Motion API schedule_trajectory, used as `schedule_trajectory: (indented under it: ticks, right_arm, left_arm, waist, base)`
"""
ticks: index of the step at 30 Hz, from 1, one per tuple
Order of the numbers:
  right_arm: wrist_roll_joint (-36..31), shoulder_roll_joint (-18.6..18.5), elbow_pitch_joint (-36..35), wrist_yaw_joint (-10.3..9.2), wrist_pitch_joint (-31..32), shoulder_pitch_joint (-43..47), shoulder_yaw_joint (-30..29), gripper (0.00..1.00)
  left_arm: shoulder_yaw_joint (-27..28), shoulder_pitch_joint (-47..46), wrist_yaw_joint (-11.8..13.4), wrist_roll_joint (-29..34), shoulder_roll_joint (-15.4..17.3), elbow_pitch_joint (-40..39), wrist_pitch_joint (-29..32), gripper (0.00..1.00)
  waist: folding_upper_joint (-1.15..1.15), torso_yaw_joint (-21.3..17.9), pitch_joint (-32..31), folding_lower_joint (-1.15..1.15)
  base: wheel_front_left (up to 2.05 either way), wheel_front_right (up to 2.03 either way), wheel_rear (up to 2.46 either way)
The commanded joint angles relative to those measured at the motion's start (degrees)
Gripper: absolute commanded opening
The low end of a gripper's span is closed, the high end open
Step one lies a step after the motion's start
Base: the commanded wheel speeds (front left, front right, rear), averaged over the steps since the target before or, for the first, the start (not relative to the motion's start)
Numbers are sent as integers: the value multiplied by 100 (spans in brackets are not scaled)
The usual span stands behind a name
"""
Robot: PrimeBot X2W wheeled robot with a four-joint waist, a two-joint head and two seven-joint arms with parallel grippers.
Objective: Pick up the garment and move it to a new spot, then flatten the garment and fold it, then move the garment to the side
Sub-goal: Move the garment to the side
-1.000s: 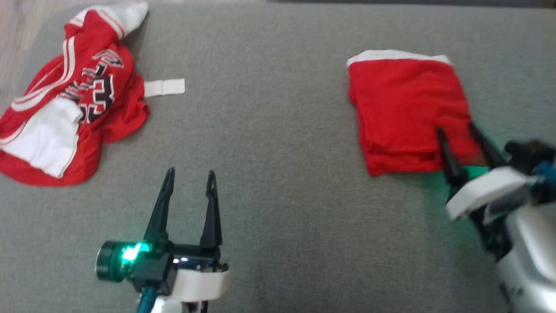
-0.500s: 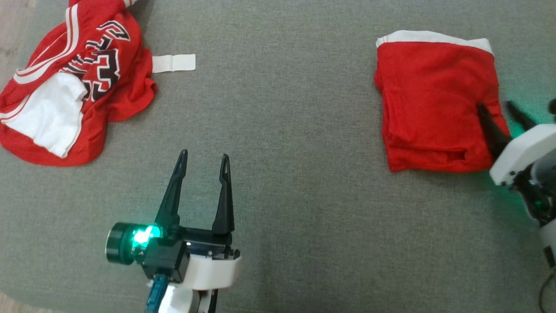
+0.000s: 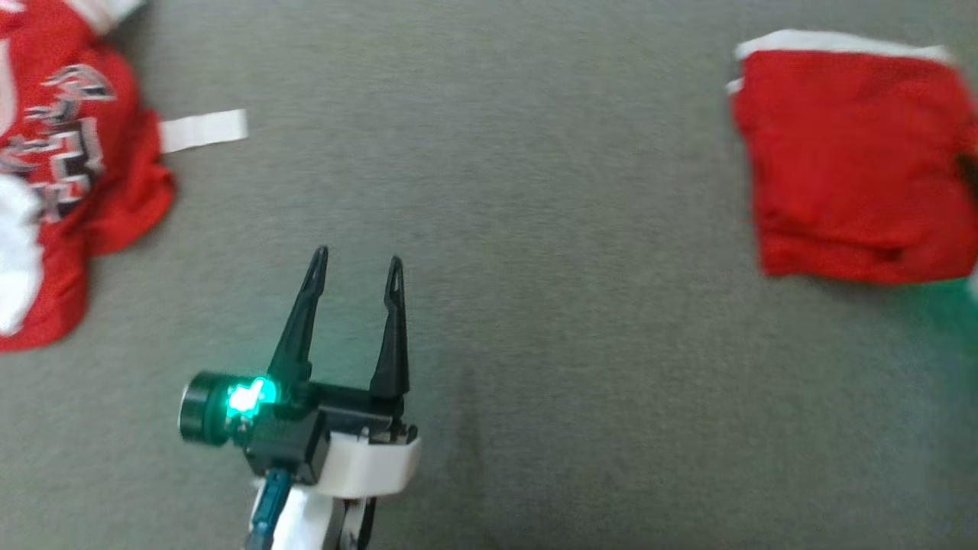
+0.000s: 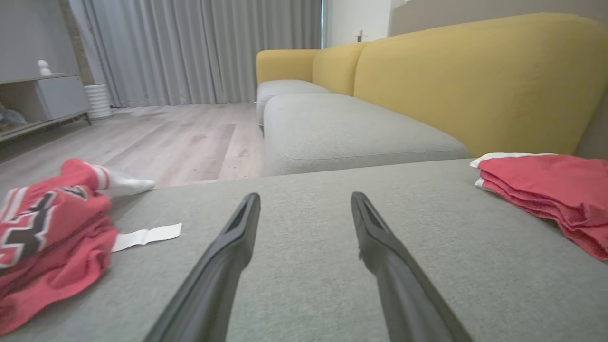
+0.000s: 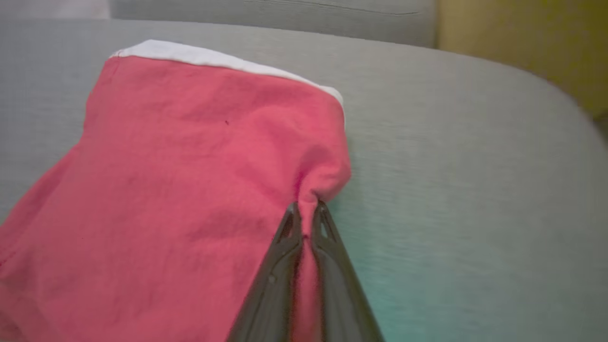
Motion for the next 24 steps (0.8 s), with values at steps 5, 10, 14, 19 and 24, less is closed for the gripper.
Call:
schedule_trajectory:
  ticks: [5, 10, 14, 19, 24]
  right_arm:
    - [-247, -1035, -238, 12, 95, -161, -326, 0]
    - [-846, -1296, -213, 12, -151, -449, -627, 0]
    - [-1498, -1331, -252, 12, -220, -676, -827, 0]
    - [-2213, -1120, -234, 12, -190, -822, -1220, 100]
    - [-2978, -366, -498, 12, -450, -775, -1686, 100]
  left_arm:
    - [206, -507, -173, 191, 72, -194, -13, 100]
    - [176, -683, -274, 285, 157, -169, -13, 100]
    - [166, -788, -296, 324, 200, -170, -13, 100]
    - [133, -908, -313, 330, 207, -143, -13, 100]
    - [148, -905, -281, 266, 187, -53, -13, 100]
  waist:
    - [0, -643, 564, 0]
    - [0, -886, 858, 0]
    - [0, -995, 1056, 0]
    - [0, -1021, 1177, 0]
    - [0, -898, 928, 0]
  base:
    - [0, 0, 0]
    - [0, 0, 0]
    - [0, 0, 0]
    - [0, 0, 0]
    - [0, 0, 0]
